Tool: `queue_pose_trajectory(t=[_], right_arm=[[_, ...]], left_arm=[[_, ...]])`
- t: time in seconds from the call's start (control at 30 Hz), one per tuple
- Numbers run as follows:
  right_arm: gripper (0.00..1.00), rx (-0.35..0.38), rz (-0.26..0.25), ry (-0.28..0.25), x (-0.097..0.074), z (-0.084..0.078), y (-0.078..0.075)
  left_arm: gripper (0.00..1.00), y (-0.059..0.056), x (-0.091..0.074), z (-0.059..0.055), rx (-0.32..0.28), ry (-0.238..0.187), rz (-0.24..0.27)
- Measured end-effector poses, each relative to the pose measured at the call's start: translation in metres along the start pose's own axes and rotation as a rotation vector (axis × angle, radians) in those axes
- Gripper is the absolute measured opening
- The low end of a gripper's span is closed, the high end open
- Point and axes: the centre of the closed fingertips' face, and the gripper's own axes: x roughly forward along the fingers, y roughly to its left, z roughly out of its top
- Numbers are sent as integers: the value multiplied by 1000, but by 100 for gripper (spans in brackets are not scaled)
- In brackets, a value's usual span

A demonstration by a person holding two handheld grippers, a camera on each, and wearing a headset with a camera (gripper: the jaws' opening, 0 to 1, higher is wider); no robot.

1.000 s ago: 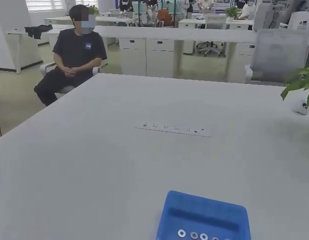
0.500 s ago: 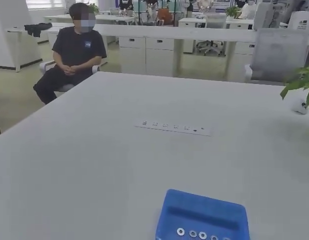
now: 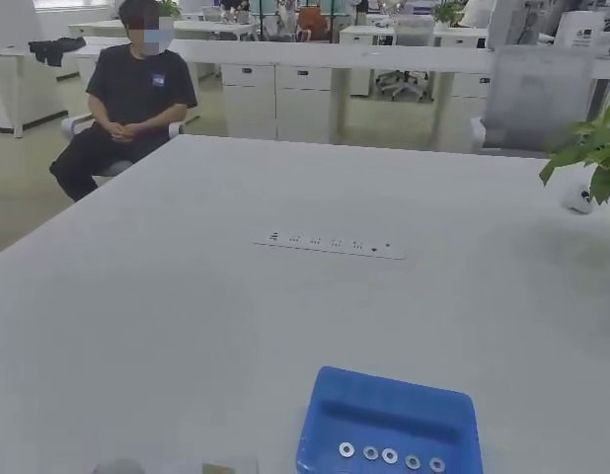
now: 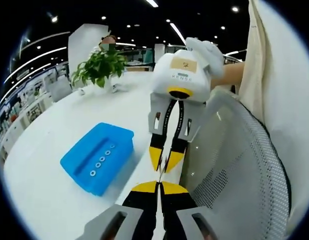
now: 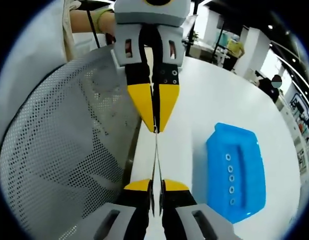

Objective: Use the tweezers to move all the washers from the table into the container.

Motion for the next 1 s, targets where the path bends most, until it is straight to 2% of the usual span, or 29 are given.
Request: queue_pose_trajectory(t=[0.1,0.13,0.17,0.23,0.27,0.37,0.43,0.63,0.8,1.0], right_arm=[[5,45,-19,-45,4,0,-3],[5,80,-29,-75,5,1,-4],[6,91,-22,-89,6,2,-3],[6,143,-14,-158,7,7,-3],[6,167,-25,-187,5,8,-5],[13,228,-33,-243,-2,11,-6],[18,259,-50,-264,-8,8,-8],[23,327,-93,-266,-27,-15,-13],[24,404,-138,-268,-40,-30,-19],[24,459,-177,-280,-48,-36,-23]], left_arm=[[0,3,4,-7,-2,31,-22],[0,4,5,-10,-5,48,-31],[0,5,6,-12,-6,63,-38],[0,6,9,-18,-5,95,-56],[0,6,8,-23,0,127,-68],[0,9,11,-29,27,164,-75],[0,13,13,-34,25,178,-80],[0,21,22,-50,18,231,-91],[0,23,28,-58,56,293,-105],[0,24,34,-65,115,362,-114]])
